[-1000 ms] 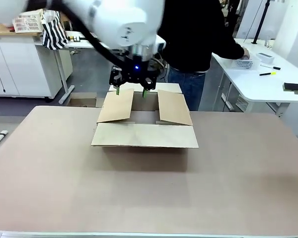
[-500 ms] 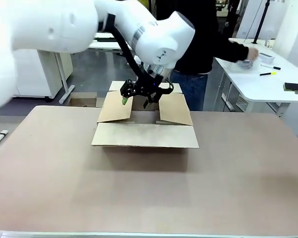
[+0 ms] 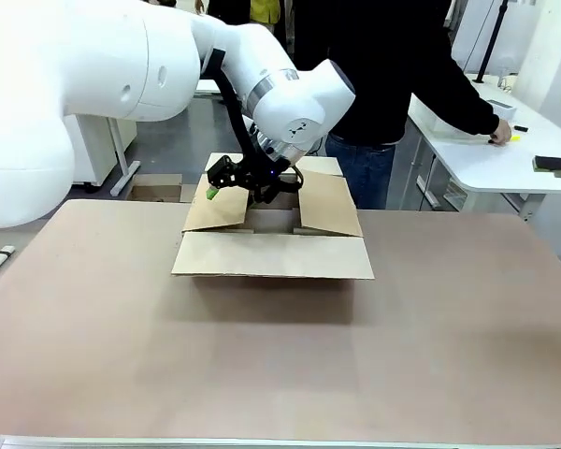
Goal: Pack the gift set into the box.
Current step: Place both hands on the side flaps of the Package Box and spread them outward.
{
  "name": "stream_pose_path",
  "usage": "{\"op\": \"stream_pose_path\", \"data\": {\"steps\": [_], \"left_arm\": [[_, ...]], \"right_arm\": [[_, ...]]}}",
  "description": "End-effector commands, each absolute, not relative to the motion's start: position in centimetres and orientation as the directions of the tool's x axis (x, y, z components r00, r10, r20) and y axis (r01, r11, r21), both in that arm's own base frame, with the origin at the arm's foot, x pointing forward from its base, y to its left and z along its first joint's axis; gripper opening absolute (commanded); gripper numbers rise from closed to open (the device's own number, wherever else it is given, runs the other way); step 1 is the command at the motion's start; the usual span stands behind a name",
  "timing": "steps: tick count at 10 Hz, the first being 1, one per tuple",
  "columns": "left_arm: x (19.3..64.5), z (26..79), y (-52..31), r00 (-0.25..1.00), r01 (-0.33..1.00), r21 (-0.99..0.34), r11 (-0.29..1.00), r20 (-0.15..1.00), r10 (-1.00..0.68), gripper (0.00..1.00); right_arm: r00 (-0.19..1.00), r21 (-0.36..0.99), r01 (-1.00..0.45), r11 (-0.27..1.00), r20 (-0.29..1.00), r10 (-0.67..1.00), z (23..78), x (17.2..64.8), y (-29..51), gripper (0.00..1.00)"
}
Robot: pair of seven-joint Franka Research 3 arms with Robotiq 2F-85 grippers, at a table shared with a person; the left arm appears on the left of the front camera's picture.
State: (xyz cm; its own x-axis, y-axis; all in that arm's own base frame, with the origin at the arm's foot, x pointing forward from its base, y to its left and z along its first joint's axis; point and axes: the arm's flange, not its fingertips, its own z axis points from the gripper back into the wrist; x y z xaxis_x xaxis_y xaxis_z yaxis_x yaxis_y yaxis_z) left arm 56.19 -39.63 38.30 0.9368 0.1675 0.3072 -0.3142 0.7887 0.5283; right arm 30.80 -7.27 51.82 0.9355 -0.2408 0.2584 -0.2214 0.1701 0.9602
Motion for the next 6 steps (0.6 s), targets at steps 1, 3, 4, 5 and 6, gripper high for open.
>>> {"op": "stream_pose_path", "data": {"steps": [1, 3, 4, 5, 6], "left_arm": [[55.8, 39.2, -39.4, 0.922, -0.351, 0.556, 0.753, 0.348, 0.173, 1.00], [55.3, 40.7, -38.2, 0.912, -0.366, 0.573, 0.733, 0.379, 0.158, 1.00], [55.1, 41.6, -37.7, 0.903, -0.383, 0.575, 0.723, 0.399, 0.161, 1.00], [55.1, 42.2, -37.3, 0.897, -0.394, 0.578, 0.714, 0.411, 0.162, 1.00], [55.1, 42.5, -36.7, 0.897, -0.397, 0.580, 0.711, 0.410, 0.166, 1.00]], "right_arm": [[0.927, 0.955, -0.254, 0.153, 0.285, -0.245, 51.9, 31.1, -7.2, 1.00], [0.927, 0.955, -0.254, 0.153, 0.285, -0.245, 51.9, 31.1, -7.2, 1.00], [0.927, 0.955, -0.254, 0.153, 0.285, -0.245, 51.9, 31.1, -7.2, 1.00], [0.927, 0.955, -0.254, 0.153, 0.285, -0.245, 51.9, 31.1, -7.2, 1.00], [0.927, 0.955, -0.254, 0.153, 0.285, -0.245, 51.9, 31.1, -7.2, 1.00]]}}
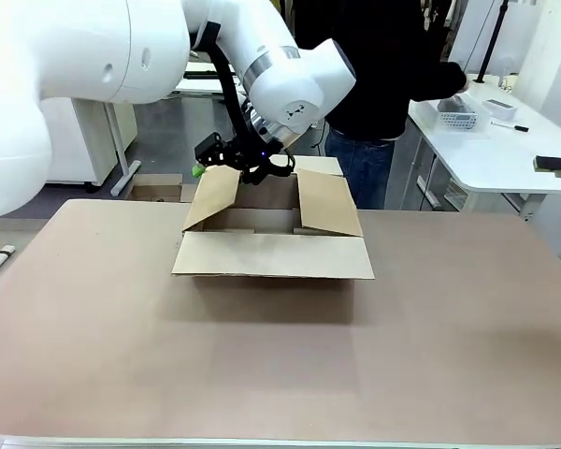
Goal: Pack the gift set into the box.
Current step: Place both hands on the side flaps of the Package Box and spread them outward.
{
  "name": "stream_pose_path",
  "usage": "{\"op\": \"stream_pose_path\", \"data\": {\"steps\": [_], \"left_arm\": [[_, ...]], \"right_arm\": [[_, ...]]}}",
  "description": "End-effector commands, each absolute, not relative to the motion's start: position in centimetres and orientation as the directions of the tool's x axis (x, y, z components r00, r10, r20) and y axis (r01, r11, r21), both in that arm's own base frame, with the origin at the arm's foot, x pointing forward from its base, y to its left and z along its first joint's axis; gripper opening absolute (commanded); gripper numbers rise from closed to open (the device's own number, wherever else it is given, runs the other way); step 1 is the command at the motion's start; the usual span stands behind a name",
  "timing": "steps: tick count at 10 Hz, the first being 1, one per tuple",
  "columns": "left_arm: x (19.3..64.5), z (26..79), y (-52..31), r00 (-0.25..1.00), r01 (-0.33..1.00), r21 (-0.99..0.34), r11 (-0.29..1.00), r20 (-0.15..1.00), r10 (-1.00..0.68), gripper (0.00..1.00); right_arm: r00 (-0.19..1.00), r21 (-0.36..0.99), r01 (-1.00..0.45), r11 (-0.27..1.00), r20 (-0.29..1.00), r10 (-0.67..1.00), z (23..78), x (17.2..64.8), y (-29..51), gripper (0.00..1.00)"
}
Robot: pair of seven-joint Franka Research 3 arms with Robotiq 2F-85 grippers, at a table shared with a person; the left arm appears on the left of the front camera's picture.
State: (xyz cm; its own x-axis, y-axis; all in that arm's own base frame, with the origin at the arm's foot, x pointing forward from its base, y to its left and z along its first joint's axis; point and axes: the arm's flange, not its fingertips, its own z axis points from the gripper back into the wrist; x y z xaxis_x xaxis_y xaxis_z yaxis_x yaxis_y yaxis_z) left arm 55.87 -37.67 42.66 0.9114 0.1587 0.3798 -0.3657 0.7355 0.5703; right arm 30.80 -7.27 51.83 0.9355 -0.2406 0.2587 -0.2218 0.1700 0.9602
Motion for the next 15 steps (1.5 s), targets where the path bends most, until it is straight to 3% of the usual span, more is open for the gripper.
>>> {"op": "stream_pose_path", "data": {"steps": [1, 6, 12, 15], "left_arm": [[55.0, 43.0, -36.0, 0.896, -0.401, 0.574, 0.714, 0.409, 0.175, 1.00], [55.6, 45.0, -30.0, 0.888, -0.443, 0.505, 0.741, 0.361, 0.285, 1.00], [54.9, 44.6, -22.2, 0.869, -0.490, 0.317, 0.812, 0.243, 0.430, 1.00], [54.5, 44.6, -17.4, 0.885, -0.457, 0.095, 0.884, 0.148, 0.441, 1.00]], "right_arm": [[0.927, 0.955, -0.254, 0.153, 0.285, -0.245, 51.9, 31.1, -7.2, 1.00], [0.927, 0.955, -0.254, 0.153, 0.285, -0.245, 51.9, 31.1, -7.2, 1.00], [0.927, 0.955, -0.254, 0.153, 0.285, -0.245, 51.9, 31.1, -7.2, 1.00], [0.927, 0.955, -0.254, 0.153, 0.285, -0.245, 51.9, 31.1, -7.2, 1.00]]}}
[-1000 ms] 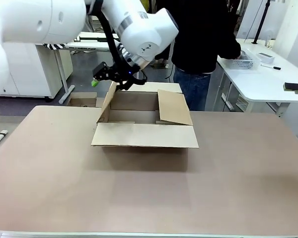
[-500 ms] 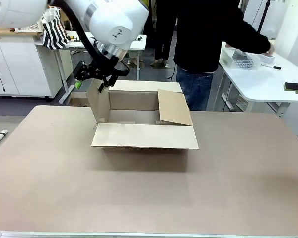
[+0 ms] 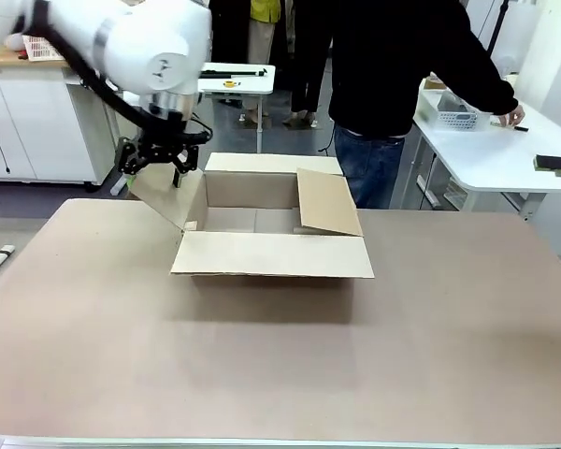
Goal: Pack the gift set into the box.
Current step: Place both hands on the side flaps of the Package Box and spread them outward.
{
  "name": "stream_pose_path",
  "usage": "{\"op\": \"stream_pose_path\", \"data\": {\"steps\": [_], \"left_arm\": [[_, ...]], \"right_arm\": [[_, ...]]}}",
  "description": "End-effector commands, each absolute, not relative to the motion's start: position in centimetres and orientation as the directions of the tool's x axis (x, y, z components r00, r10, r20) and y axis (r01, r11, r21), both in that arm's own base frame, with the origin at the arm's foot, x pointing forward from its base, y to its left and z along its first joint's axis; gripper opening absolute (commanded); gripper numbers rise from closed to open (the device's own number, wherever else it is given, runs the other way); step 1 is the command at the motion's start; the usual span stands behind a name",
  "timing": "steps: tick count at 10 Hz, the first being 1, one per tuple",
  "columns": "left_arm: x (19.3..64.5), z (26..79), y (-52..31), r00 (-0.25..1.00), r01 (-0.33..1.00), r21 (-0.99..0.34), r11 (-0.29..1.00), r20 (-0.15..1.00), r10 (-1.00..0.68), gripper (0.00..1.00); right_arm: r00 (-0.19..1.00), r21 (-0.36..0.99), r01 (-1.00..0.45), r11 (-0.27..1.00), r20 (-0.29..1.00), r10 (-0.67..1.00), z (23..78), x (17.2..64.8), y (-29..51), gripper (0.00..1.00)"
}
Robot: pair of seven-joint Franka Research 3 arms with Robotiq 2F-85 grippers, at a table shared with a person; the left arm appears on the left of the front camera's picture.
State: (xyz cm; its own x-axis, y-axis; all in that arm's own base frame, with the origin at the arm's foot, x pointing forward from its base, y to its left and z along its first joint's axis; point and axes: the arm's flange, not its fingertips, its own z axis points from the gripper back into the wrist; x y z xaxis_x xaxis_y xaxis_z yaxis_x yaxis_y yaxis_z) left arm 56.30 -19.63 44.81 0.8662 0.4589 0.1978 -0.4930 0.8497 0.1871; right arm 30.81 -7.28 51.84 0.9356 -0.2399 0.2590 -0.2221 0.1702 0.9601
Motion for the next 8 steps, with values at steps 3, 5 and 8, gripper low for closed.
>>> {"op": "stream_pose_path", "data": {"steps": [3, 5, 8], "left_arm": [[53.8, 43.5, -11.3, 0.927, -0.365, -0.230, 0.902, -0.002, 0.374, 1.00], [53.8, 42.1, -9.6, 0.959, -0.277, -0.433, 0.857, -0.073, 0.273, 1.00], [55.2, 44.1, -11.5, 0.903, -0.404, -0.223, 0.887, 0.060, 0.426, 1.00]], "right_arm": [[0.927, 0.955, -0.254, 0.153, 0.285, -0.245, 51.9, 31.1, -7.2, 1.00], [0.927, 0.955, -0.254, 0.153, 0.285, -0.245, 51.9, 31.1, -7.2, 1.00], [0.927, 0.955, -0.254, 0.153, 0.285, -0.245, 51.9, 31.1, -7.2, 1.00]]}}
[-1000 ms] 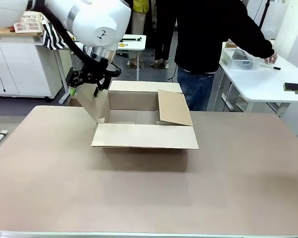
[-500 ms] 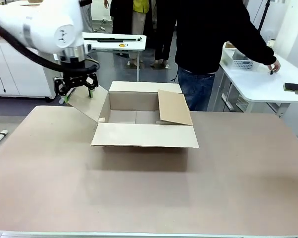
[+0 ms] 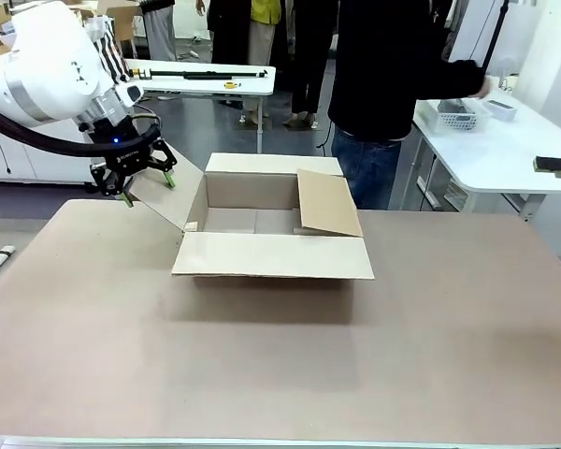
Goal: Pack the gift set into the box.
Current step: Place both hands on the side flaps of the Package Box and spread them outward.
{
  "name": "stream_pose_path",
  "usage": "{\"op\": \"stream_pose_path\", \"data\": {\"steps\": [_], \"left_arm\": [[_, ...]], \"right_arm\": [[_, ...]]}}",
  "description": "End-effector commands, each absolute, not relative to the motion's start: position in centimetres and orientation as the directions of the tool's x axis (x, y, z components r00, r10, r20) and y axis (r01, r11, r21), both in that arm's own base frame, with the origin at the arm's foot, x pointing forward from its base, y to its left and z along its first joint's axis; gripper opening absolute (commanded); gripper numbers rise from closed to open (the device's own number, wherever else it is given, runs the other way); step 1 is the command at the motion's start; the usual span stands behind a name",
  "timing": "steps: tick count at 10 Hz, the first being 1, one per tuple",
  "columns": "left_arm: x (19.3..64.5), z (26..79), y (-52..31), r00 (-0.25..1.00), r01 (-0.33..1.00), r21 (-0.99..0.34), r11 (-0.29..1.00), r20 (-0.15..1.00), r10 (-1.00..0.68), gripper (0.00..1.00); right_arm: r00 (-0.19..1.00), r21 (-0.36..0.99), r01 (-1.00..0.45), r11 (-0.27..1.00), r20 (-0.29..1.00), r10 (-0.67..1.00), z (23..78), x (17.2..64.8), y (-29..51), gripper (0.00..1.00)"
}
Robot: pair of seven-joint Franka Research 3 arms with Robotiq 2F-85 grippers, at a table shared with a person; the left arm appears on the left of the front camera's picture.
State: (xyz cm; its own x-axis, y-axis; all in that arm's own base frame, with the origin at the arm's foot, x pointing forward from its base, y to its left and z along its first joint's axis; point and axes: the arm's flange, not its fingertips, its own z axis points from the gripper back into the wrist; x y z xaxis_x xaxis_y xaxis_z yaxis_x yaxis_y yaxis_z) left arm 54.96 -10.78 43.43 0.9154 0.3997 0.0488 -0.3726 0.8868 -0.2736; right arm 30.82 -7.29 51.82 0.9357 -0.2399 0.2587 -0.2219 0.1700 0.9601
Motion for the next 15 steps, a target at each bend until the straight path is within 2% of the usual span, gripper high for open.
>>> {"op": "stream_pose_path", "data": {"steps": [1, 2, 3, 6, 8, 9, 11, 12, 13, 14, 15], "left_arm": [[55.2, 44.1, -11.5, 0.903, -0.404, -0.223, 0.887, 0.060, 0.426, 1.00], [55.2, 44.1, -11.5, 0.903, -0.404, -0.223, 0.887, 0.060, 0.426, 1.00], [55.2, 44.1, -11.5, 0.903, -0.404, -0.223, 0.887, 0.060, 0.426, 1.00], [55.2, 44.1, -11.5, 0.903, -0.404, -0.223, 0.887, 0.060, 0.426, 1.00], [55.2, 44.1, -11.5, 0.903, -0.404, -0.223, 0.887, 0.060, 0.426, 1.00], [55.2, 44.1, -11.5, 0.903, -0.404, -0.223, 0.887, 0.060, 0.426, 1.00], [55.2, 44.1, -11.5, 0.903, -0.404, -0.223, 0.887, 0.060, 0.426, 1.00], [55.2, 44.1, -11.5, 0.903, -0.404, -0.223, 0.887, 0.060, 0.426, 1.00], [55.2, 44.1, -11.5, 0.903, -0.404, -0.223, 0.887, 0.060, 0.426, 1.00], [55.2, 44.1, -11.5, 0.903, -0.404, -0.223, 0.887, 0.060, 0.426, 1.00], [55.2, 44.1, -11.5, 0.903, -0.404, -0.223, 0.887, 0.060, 0.426, 1.00]], "right_arm": [[0.927, 0.955, -0.254, 0.153, 0.285, -0.245, 51.9, 31.1, -7.2, 1.00], [0.936, 0.960, -0.222, 0.170, 0.259, -0.240, 51.8, 30.8, -7.3, 1.00], [0.941, 0.931, -0.258, 0.260, 0.303, -0.151, 52.8, 32.4, -3.3, 1.00], [0.942, 0.788, -0.310, 0.533, 0.330, 0.059, 54.4, 35.9, 8.7, 1.00], [0.925, 0.625, -0.346, 0.700, 0.353, 0.142, 53.9, 36.7, 15.7, 1.00], [0.881, 0.432, -0.356, 0.829, 0.450, 0.144, 53.4, 36.9, 19.5, 1.00], [0.829, 0.200, -0.409, 0.890, 0.488, 0.272, 52.0, 36.2, 22.9, 1.00], [0.798, 0.123, -0.505, 0.854, 0.443, 0.409, 51.0, 35.7, 21.7, 1.00], [0.803, 0.302, -0.486, 0.820, 0.525, 0.283, 53.3, 35.4, 22.7, 1.00], [0.803, 0.302, -0.486, 0.820, 0.525, 0.283, 53.3, 35.4, 22.7, 1.00], [0.776, 0.184, -0.523, 0.833, 0.506, 0.376, 51.8, 35.4, 23.3, 1.00]]}}
